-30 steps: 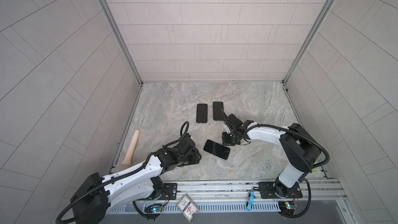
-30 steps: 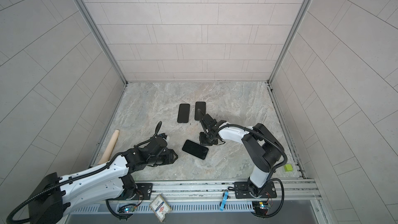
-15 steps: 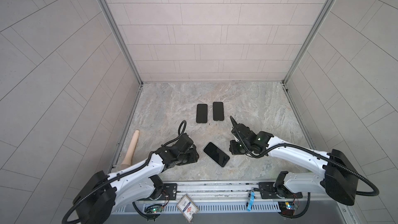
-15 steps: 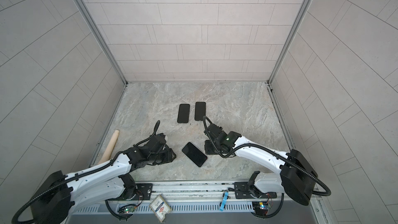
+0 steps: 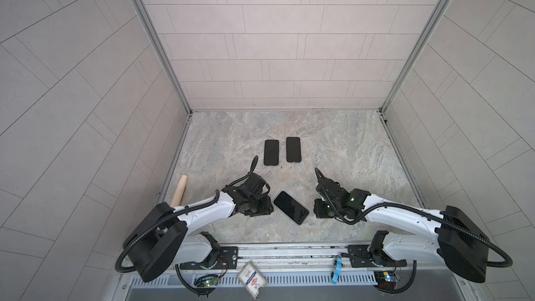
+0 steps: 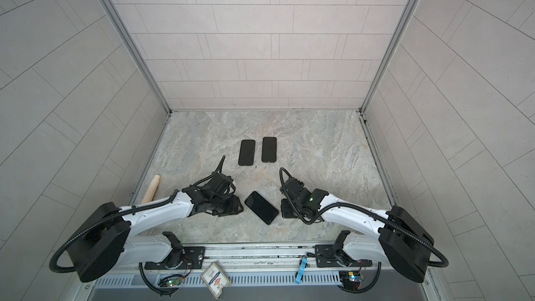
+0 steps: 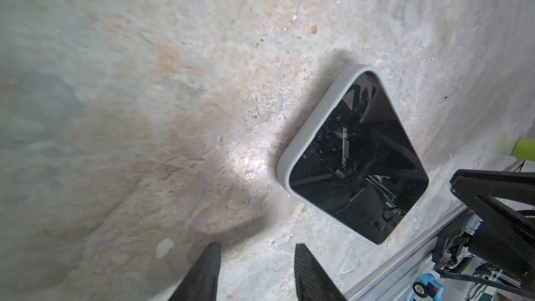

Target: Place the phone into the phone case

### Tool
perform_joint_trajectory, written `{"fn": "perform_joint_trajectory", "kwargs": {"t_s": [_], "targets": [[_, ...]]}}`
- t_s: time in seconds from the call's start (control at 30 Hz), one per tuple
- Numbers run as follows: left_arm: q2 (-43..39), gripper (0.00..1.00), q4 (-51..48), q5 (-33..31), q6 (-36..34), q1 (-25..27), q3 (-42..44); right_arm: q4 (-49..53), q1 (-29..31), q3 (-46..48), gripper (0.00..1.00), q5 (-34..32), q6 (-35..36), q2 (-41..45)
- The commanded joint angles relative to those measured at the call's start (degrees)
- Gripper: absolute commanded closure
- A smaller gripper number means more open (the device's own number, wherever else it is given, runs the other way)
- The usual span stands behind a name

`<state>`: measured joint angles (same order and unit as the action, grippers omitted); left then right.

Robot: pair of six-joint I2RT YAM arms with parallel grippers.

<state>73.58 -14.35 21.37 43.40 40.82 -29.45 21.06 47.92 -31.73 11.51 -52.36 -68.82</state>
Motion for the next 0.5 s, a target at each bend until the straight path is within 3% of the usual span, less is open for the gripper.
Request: {"fn": "perform_joint_trajectory", "kwargs": {"t_s": [0.0, 0.47], "targets": [[1.3, 0.51, 1.1, -0.3, -3.1, -0.4, -3.2, -4.7, 0.9, 0.4, 0.87, 0.6, -1.0, -1.9], [10.4, 0.51, -2.4, 0.3, -5.5, -1.8, -7.9, -2.4, 1.6, -3.4, 0.88, 0.1, 1.0, -7.2]]}}
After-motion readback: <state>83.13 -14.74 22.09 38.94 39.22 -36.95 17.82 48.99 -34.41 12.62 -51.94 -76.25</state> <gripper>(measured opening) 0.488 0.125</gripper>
